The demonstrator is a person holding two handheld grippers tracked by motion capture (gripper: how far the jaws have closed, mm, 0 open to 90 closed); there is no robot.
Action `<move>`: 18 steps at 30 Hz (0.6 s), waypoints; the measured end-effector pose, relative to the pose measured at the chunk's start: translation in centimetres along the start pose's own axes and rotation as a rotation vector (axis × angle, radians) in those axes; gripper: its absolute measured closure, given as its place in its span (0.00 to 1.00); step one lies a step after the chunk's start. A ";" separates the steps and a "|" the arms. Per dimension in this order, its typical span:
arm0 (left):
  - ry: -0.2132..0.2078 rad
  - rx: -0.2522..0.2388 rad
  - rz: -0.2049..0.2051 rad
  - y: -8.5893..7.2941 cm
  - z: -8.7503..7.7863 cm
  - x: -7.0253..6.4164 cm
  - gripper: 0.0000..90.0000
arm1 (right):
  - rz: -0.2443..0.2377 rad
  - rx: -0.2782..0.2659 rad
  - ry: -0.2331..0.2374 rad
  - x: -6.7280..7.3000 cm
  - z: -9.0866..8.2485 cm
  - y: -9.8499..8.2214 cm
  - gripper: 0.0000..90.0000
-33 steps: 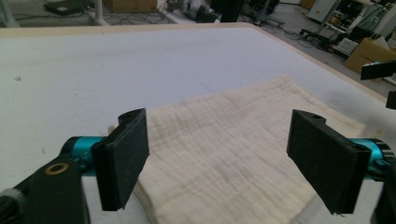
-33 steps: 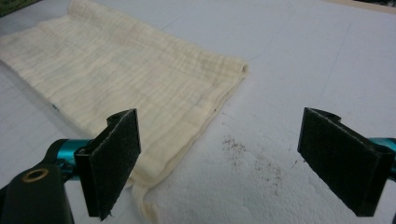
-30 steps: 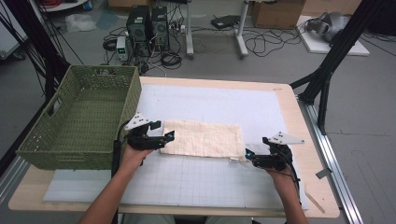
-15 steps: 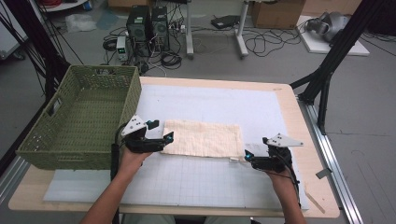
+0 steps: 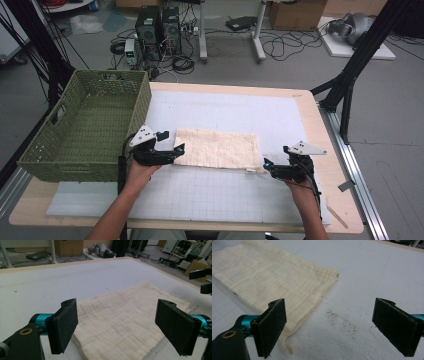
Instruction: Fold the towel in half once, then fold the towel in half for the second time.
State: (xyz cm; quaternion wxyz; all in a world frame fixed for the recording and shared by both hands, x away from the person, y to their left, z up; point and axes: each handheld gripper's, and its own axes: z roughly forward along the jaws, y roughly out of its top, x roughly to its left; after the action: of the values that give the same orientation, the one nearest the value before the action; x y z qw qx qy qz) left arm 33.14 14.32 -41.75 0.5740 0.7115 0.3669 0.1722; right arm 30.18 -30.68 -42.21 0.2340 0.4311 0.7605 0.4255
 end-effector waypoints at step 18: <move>0.022 0.013 -0.025 -0.1 0.1 0.4 0.22 | -0.003 0.016 0.001 0.0 0.2 -0.2 0.13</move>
State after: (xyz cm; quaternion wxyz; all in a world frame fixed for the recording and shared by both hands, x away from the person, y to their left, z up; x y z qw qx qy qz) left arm 33.43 14.61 -41.97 0.5674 0.7087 0.3832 0.1702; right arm 30.28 -30.64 -42.48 0.2310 0.4318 0.7645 0.4193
